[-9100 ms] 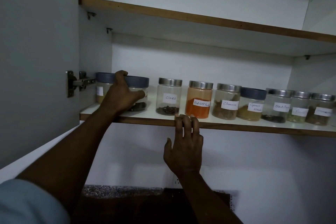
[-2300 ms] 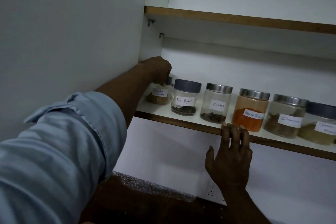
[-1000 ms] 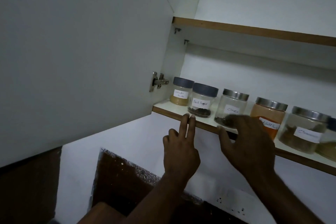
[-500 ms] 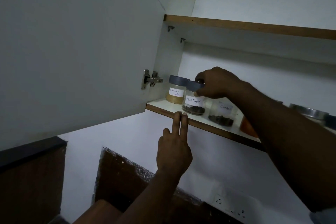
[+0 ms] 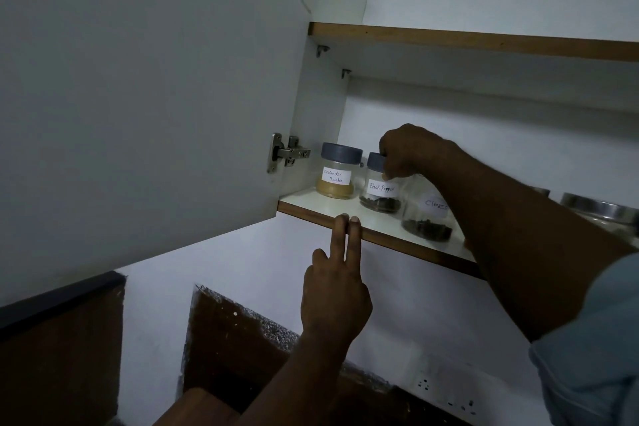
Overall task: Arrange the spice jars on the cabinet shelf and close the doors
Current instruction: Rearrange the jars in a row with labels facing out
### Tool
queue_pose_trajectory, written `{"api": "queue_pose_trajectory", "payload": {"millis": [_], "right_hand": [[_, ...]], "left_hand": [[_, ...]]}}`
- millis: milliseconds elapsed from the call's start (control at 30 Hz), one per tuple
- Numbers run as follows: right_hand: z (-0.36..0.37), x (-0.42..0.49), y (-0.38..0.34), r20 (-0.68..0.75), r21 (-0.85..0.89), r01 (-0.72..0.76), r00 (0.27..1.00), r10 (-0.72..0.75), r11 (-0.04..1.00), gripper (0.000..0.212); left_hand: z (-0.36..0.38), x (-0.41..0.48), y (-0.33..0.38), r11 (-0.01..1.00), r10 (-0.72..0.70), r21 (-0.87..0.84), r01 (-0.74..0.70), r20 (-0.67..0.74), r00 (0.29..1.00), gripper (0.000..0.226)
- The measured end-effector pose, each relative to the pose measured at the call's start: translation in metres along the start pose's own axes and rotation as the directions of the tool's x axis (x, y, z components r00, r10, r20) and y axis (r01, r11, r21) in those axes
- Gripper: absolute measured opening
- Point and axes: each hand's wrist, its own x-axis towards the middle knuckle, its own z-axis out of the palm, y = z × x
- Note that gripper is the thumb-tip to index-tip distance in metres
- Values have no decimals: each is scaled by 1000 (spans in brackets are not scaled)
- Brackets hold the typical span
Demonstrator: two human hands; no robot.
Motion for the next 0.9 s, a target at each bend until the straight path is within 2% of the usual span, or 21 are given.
{"api": "queue_pose_trajectory", "payload": {"millis": [433,633,767,900], "right_hand": [[1,27,-10,51,-88,-59,997,64,994,31],[-5,17,-9,114,-2,-78,990,78,997,47],[-27,-15,3,-17,137,-59,998,62,989,68],[-46,-67,27,-18,33,-21,1000,21,999,64]], "left_hand": [[2,3,-11,996,49,-75,-48,21,999,120],[1,4,-12,993,49,-106,-44,48,998,125],[-3,2,-7,993,31,-115,-25,50,998,124],[-9,-3,10,989,-31,-144,37,44,999,114]]}}
